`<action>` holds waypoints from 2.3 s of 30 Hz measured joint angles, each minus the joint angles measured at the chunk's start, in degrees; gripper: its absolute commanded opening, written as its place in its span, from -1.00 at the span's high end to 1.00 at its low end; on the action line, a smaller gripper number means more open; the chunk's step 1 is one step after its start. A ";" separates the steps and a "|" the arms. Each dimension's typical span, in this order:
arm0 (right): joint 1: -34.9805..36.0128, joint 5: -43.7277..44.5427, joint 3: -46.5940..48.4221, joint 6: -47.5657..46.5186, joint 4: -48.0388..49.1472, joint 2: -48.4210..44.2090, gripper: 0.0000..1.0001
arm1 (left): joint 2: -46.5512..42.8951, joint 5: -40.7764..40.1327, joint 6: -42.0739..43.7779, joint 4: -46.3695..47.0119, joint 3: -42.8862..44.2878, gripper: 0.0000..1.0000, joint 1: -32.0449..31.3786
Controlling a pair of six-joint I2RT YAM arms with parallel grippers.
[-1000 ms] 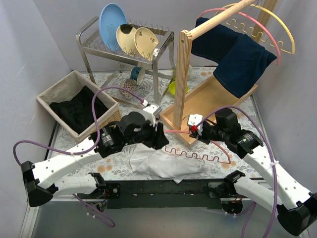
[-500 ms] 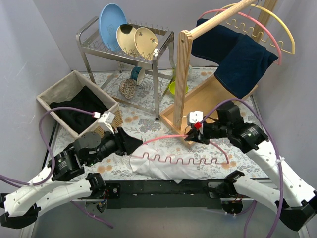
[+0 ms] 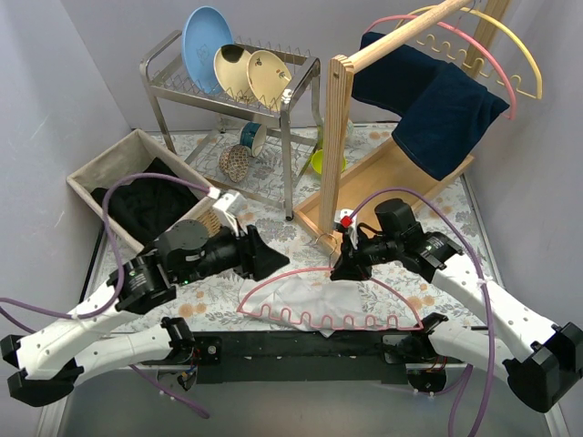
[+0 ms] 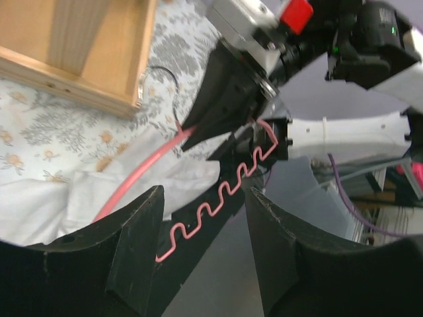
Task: Place the skirt on the hanger
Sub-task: Move the skirt to the center of the board, then place skirt on hanger
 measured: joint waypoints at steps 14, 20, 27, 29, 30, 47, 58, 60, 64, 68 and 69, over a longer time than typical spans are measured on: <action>0.07 4.70 -8.31 22.34 8.66 4.52 0.97 | 4.02 10.38 2.75 6.29 -10.01 -0.08 0.00; 0.20 7.17 -10.60 23.89 9.97 3.56 0.97 | 1.25 9.84 2.29 7.48 -14.82 -0.10 0.00; 0.48 8.33 -15.61 23.98 11.02 3.19 0.97 | 1.84 8.68 2.51 9.25 -18.64 -0.11 0.00; 0.48 8.41 -16.15 23.91 12.02 3.19 0.97 | 3.32 8.22 2.84 9.97 -19.61 -0.11 0.00; 0.48 8.55 -16.44 23.93 12.48 3.19 0.97 | 4.42 7.89 3.26 10.86 -20.15 -0.11 0.00; 0.04 10.40 -18.27 23.08 21.03 3.04 0.97 | 15.17 6.91 9.20 16.72 -20.87 -0.09 0.00; -1.97 14.78 -19.28 21.99 25.81 3.13 0.97 | 20.48 6.93 9.84 18.62 -20.70 -0.08 0.00; -1.97 14.75 -20.17 21.49 26.12 3.13 0.97 | 23.45 5.99 10.27 18.16 -20.31 -0.08 0.00; -1.97 14.03 -21.42 21.09 26.16 3.15 0.97 | 26.80 4.04 11.61 17.84 -18.49 -0.08 0.00; -1.97 13.49 -21.94 21.11 26.56 3.15 0.97 | 29.40 2.86 13.00 18.03 -15.82 -0.08 0.00; -1.97 13.46 -21.94 21.11 26.60 3.15 0.97 | 30.34 2.45 13.38 18.14 -15.17 -0.08 0.00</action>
